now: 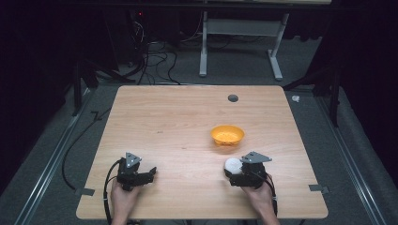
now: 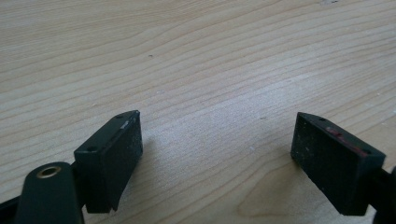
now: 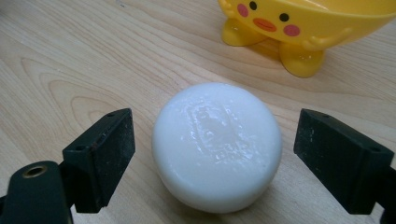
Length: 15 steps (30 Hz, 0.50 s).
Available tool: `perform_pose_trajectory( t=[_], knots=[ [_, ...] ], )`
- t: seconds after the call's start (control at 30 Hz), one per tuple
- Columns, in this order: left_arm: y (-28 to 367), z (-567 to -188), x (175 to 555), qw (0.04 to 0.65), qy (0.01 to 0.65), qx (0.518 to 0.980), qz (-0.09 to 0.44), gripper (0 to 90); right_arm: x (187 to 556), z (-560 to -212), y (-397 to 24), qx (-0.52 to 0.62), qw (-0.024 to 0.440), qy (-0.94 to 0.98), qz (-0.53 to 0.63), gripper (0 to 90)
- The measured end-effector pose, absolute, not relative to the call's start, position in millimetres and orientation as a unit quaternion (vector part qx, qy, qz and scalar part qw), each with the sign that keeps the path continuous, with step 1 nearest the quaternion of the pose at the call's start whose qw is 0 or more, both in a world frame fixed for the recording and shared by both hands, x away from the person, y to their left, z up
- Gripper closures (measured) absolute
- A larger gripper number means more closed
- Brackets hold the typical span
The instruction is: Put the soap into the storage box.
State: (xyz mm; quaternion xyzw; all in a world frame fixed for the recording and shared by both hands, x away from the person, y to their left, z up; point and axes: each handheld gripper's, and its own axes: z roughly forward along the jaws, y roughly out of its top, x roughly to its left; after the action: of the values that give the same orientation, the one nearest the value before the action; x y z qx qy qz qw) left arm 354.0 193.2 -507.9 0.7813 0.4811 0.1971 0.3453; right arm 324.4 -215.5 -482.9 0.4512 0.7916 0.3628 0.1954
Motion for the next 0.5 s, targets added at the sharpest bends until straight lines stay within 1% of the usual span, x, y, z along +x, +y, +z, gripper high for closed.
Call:
perform_pose_trajectory(
  t=[0.33, 0.47, 0.5],
  knots=[
    [193.2, -507.9, 354.1, 0.345, 0.482, 0.781, 0.197, 17.0, 331.5, -493.9, -208.2, 0.455, 0.191, 0.802, 0.338, 13.9],
    [193.2, -507.9, 354.1, 0.345, 0.482, 0.781, 0.197, 16.9, 333.0, -497.9, -207.0, 0.458, 0.192, 0.803, 0.33, 15.3],
    [193.2, -507.9, 354.1, 0.345, 0.482, 0.781, 0.197, 17.0, 332.8, -498.6, -206.5, 0.458, 0.2, 0.801, 0.329, 17.9]
  ],
)
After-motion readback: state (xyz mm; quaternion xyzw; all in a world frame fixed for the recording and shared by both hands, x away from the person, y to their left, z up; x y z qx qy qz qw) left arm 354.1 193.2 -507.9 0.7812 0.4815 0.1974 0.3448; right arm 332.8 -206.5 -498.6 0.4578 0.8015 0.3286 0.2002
